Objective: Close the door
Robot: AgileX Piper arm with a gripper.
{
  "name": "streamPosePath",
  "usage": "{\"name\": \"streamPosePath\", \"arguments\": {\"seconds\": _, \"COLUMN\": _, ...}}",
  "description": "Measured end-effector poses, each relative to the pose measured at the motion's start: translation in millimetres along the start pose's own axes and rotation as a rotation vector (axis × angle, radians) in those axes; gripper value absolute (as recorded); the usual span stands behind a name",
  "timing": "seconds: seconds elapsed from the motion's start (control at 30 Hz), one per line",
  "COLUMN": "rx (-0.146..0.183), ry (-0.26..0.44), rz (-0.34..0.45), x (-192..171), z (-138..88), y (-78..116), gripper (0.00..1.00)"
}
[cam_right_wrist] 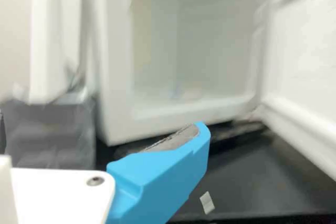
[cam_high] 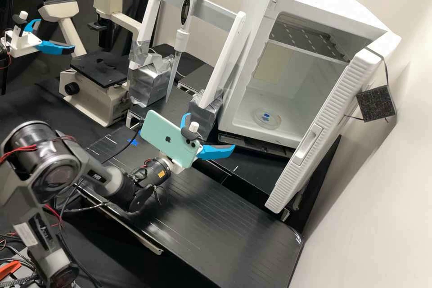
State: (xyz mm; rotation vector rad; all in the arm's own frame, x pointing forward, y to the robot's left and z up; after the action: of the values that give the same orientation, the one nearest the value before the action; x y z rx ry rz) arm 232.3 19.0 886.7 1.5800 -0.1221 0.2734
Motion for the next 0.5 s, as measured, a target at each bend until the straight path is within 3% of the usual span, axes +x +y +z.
{"name": "streamPosePath", "arguments": {"seconds": 0.1, "rx": 0.008, "ry": 0.030, "rz": 0.105, "x": -11.0, "z": 2.4, "y": 27.5, "gripper": 1.00}}
{"name": "streamPosePath", "arguments": {"seconds": 0.3, "rx": 0.023, "ry": -0.019, "rz": 0.259, "x": -22.2, "z": 18.5, "y": 70.5, "gripper": 1.00}}
{"name": "streamPosePath", "arguments": {"seconds": 0.5, "rx": -0.005, "ry": -0.069, "rz": 0.344, "x": -15.5, "z": 37.4, "y": 98.4, "gripper": 1.00}}
